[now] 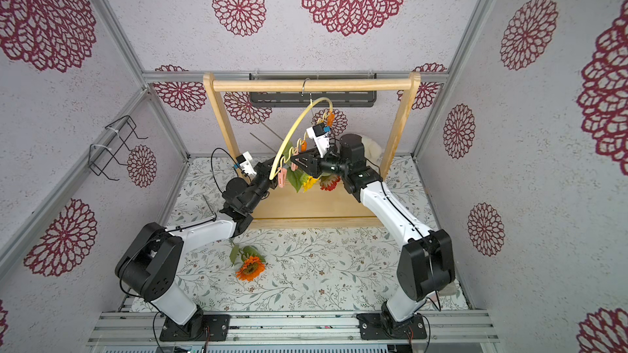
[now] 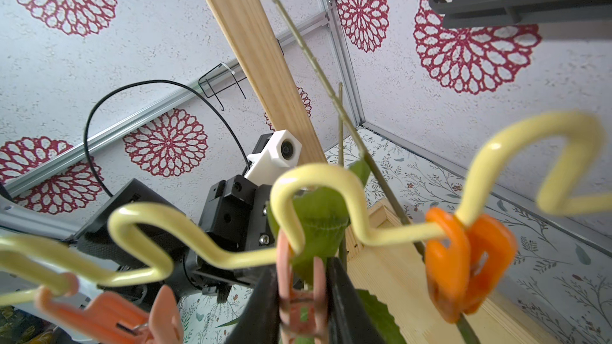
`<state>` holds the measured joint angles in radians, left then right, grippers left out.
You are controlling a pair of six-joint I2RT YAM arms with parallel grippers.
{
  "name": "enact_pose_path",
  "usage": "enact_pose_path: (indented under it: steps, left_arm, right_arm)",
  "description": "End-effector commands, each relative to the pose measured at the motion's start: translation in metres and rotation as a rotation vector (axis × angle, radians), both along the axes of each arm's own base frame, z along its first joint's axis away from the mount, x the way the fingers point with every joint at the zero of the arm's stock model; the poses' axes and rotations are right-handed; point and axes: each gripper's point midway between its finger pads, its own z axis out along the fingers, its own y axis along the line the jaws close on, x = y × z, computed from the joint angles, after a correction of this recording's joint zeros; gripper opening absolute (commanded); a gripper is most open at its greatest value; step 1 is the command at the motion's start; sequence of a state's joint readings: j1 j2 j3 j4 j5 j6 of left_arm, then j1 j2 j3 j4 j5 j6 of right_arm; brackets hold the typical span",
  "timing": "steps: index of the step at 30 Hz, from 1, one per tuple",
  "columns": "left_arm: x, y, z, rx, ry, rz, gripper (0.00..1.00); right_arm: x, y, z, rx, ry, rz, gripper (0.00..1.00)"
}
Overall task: Dry the flowers on a clothes hanger
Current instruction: Open the clamp at the hanger, then clamp the flower onto the hanger.
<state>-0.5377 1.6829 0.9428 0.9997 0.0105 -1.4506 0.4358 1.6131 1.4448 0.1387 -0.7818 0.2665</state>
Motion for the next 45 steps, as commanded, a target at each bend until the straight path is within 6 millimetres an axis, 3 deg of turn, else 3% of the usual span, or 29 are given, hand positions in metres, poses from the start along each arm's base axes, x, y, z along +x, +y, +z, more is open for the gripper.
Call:
enact_pose_path:
  steps: [1, 12, 31, 45]
  left_arm:
    - [-0.002, -0.005, -0.004, -0.002, 0.021, -0.018, 0.00]
    - [-0.006, -0.009, -0.006, 0.006, 0.033, -0.049, 0.00]
    - [-0.013, -0.018, 0.017, -0.010, 0.007, -0.110, 0.00]
    - [-0.023, -0.017, 0.038, 0.021, -0.024, -0.127, 0.00]
  right_arm:
    - [0.000, -0.002, 0.027, 0.015, -0.120, -0.022, 0.21]
    - [0.007, -0.004, 0.021, -0.029, -0.155, -0.062, 0.20]
    - [0.009, -0.004, 0.000, -0.076, -0.132, -0.064, 0.16]
    - [0.008, -0.004, 0.002, -0.073, -0.139, -0.060, 0.14]
